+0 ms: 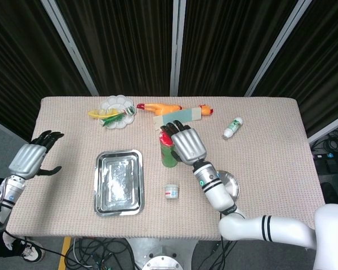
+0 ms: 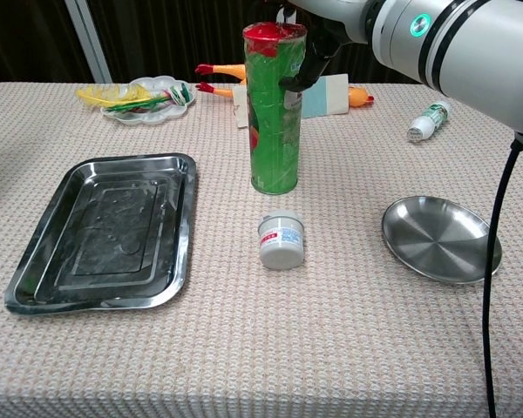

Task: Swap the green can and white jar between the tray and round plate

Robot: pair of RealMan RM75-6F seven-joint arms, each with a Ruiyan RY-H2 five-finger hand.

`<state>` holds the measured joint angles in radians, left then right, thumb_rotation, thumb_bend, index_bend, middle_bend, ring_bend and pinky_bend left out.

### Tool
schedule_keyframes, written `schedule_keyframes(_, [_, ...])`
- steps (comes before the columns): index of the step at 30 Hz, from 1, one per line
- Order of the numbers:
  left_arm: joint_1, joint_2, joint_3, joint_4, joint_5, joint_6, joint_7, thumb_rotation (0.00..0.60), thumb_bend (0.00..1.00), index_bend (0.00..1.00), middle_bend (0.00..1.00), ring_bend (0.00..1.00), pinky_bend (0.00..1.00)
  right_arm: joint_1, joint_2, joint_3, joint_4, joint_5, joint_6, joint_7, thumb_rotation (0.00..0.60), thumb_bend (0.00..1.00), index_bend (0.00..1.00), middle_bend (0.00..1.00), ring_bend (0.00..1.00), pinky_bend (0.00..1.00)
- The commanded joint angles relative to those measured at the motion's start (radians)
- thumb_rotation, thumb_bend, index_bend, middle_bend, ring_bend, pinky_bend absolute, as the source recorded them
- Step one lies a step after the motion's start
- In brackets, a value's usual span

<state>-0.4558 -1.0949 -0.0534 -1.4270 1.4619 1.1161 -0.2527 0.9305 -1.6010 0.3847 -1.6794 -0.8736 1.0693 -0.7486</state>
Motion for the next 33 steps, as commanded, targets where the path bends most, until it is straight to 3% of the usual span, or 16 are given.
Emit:
schedule_keyframes(1, [-0.001, 0.001, 0.002, 0.001, 0.005, -0.002, 0.001, 0.6, 0.18, 0.09, 0.07, 0.0, 0.23, 0.005, -0.003, -0.011, 0.001, -0.015, 0.019, 0.009, 0.6, 0.31, 0.38, 0.36, 0.32, 0.55])
schedule_keyframes(6, [-0.003, 0.003, 0.004, -0.001, 0.009, -0.007, 0.003, 0.6, 0.18, 0.09, 0.07, 0.0, 0.23, -0.003, 0.018, -0.014, -0.032, -0.076, 0.06, 0.048, 0.6, 0.35, 0.48, 0.42, 0.39, 0.6])
schedule_keyframes(16, [-0.011, -0.005, 0.004, -0.011, 0.015, -0.013, 0.02, 0.6, 0.18, 0.09, 0.07, 0.0, 0.23, -0.108, 0.205, -0.049, -0.274, -0.209, 0.195, 0.06, 0.6, 0.35, 0.48, 0.43, 0.39, 0.6])
schedule_keyframes(27, [-0.034, -0.046, 0.006, -0.01, 0.026, -0.036, 0.044, 0.6, 0.18, 0.09, 0.07, 0.0, 0.23, -0.314, 0.444, -0.198, -0.479, -0.349, 0.299, 0.137, 0.6, 0.35, 0.49, 0.43, 0.39, 0.6])
schedule_keyframes(33, [-0.038, -0.056, 0.014, -0.004, 0.029, -0.046, 0.049, 0.6, 0.18, 0.09, 0.07, 0.0, 0.23, -0.4, 0.533, -0.272, -0.51, -0.42, 0.315, 0.194, 0.6, 0.35, 0.49, 0.44, 0.39, 0.6])
